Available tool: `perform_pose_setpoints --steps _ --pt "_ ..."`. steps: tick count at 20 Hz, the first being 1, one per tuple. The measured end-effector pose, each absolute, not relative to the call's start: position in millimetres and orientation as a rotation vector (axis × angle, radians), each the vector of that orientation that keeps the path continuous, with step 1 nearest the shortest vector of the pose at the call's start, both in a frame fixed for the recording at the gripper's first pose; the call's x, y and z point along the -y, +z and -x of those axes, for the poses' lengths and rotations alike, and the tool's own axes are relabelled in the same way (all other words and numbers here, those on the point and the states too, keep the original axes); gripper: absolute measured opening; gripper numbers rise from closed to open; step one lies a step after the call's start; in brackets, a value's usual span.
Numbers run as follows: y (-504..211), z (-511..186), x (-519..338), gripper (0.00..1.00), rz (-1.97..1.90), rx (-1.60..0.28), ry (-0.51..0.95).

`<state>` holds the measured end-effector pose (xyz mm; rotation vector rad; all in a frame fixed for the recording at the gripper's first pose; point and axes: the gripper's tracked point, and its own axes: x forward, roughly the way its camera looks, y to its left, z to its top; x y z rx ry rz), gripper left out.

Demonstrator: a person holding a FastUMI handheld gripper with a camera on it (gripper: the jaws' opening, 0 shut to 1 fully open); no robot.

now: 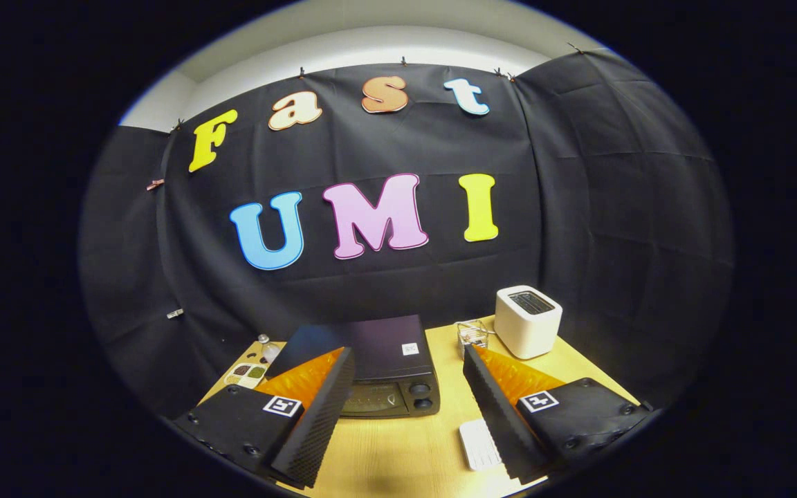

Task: Open the toaster oven, put the food inside, and close the toaster oven door.

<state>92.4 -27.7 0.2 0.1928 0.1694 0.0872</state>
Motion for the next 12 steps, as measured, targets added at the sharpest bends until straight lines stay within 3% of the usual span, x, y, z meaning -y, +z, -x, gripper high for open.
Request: perform_pose_setpoints --steps 12 --pt "-3 -115 33 0.98 -0.171 -0.193 0.189"
